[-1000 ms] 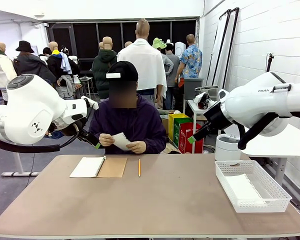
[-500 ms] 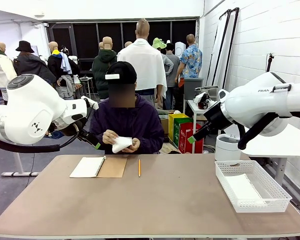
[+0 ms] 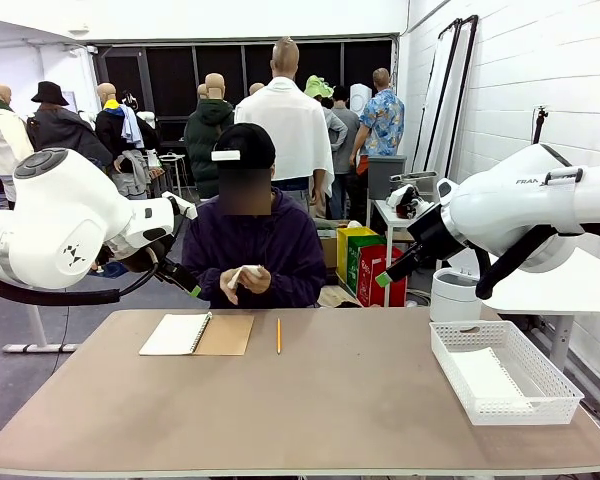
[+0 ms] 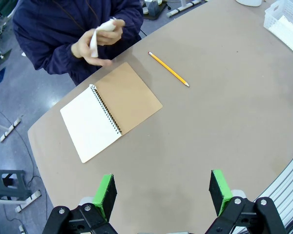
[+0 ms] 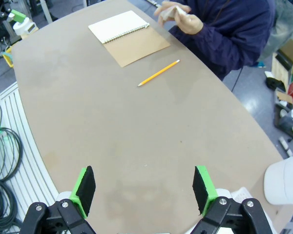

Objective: Sort the paper based on its condition.
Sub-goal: If a person hands you a paper, place it in the Organizing basket , and if it's crumpled, put it in the Trash can.

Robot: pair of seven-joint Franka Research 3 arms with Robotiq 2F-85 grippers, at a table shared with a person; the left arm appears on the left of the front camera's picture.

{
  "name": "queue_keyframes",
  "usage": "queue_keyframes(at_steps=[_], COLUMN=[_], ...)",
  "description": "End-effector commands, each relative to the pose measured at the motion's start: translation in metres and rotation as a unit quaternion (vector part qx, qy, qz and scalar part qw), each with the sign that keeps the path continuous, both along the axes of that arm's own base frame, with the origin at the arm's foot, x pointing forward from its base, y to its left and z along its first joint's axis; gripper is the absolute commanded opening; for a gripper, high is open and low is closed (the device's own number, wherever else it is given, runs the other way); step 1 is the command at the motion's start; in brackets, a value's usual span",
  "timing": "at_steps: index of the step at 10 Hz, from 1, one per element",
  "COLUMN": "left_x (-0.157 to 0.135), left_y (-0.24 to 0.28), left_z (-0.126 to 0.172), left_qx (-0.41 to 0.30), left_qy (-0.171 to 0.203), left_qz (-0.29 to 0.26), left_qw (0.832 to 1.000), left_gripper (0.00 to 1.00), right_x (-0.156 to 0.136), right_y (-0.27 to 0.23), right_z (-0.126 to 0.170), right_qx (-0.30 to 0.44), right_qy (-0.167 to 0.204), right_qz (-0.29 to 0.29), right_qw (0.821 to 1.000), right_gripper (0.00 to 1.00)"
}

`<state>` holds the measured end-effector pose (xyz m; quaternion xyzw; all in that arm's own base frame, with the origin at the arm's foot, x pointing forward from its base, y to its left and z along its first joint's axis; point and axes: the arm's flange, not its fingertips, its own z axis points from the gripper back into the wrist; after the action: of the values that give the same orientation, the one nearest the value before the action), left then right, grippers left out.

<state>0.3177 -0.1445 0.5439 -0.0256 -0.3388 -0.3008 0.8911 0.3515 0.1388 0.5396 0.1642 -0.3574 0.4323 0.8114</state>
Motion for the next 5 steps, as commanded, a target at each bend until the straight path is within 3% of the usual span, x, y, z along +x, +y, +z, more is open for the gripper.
queue_keyframes(at_steps=[1, 5], left_x=[0.0002, 0.0002], left_y=[0.0009, 0.0009], left_z=[-0.0004, -0.0004], left_qx=[0.0, 0.0], left_qy=[0.001, 0.001], left_qz=[-0.005, -0.005], left_qw=[1.0, 1.0], left_gripper=[1.0, 1.0], right_x=[0.0014, 0.0014], right_y=[-0.0003, -0.0003], right_z=[-0.0013, -0.0013], right_qx=[-0.003, -0.003], right_qy=[0.0, 0.0], right_qz=[0.001, 0.001], right_qw=[1.0, 1.0], right_gripper=[1.0, 1.0])
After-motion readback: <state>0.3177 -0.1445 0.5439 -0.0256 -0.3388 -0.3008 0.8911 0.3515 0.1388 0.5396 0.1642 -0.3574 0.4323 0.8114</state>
